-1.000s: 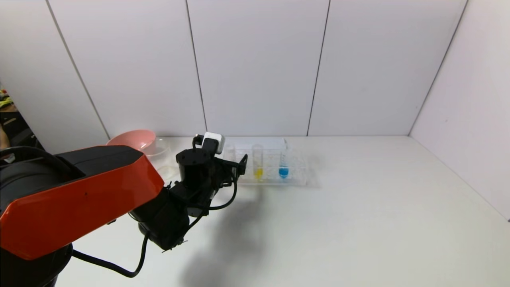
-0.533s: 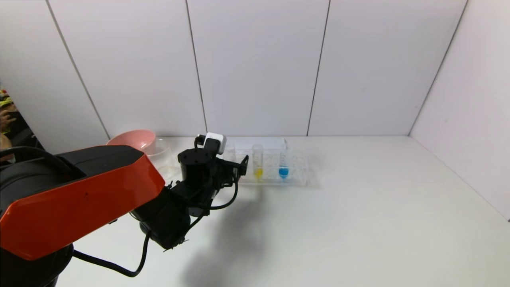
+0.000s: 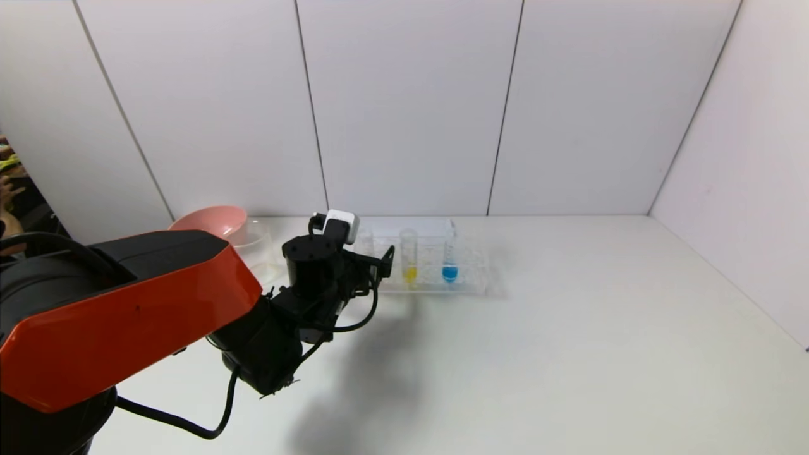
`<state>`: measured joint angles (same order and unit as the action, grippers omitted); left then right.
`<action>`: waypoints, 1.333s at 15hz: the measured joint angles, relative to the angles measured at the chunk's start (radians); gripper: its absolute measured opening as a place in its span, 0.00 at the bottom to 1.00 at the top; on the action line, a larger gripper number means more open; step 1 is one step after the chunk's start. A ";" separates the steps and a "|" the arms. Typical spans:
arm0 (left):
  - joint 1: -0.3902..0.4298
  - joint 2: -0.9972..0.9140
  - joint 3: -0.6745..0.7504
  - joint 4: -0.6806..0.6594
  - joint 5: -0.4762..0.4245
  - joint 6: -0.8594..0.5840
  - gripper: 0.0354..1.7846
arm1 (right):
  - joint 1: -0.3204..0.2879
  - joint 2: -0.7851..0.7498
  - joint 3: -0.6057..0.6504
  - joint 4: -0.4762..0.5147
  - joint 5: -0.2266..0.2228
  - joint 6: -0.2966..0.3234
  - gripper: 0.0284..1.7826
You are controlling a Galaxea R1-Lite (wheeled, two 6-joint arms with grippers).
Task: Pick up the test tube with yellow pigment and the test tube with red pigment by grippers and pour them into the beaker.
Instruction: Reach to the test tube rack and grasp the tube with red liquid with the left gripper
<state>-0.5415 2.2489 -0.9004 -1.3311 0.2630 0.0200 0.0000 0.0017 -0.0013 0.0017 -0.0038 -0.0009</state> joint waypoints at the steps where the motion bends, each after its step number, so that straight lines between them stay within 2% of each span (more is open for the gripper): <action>1: 0.000 0.000 0.000 0.000 0.000 0.000 0.99 | 0.000 0.000 0.000 0.000 0.000 0.000 0.95; 6: 0.001 0.006 -0.004 0.000 0.001 0.000 0.99 | 0.000 0.000 0.000 0.000 0.000 0.000 0.95; 8: 0.002 0.010 -0.005 0.000 0.002 0.001 0.94 | 0.000 0.000 0.000 0.000 0.000 0.000 0.95; 11: 0.004 0.012 -0.008 -0.001 0.002 0.001 0.75 | 0.000 0.000 0.000 0.000 0.000 0.000 0.95; 15: 0.002 0.014 -0.011 -0.001 -0.001 0.001 0.34 | 0.000 0.000 0.000 0.000 0.000 0.000 0.95; 16: 0.002 0.014 -0.011 -0.001 -0.003 0.001 0.27 | 0.000 0.000 0.000 0.000 0.000 0.000 0.95; 20: 0.003 0.014 -0.011 -0.001 -0.004 0.001 0.24 | 0.000 0.000 0.000 0.000 0.000 0.000 0.95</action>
<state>-0.5383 2.2634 -0.9115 -1.3319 0.2587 0.0206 0.0000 0.0017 -0.0017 0.0017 -0.0038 -0.0004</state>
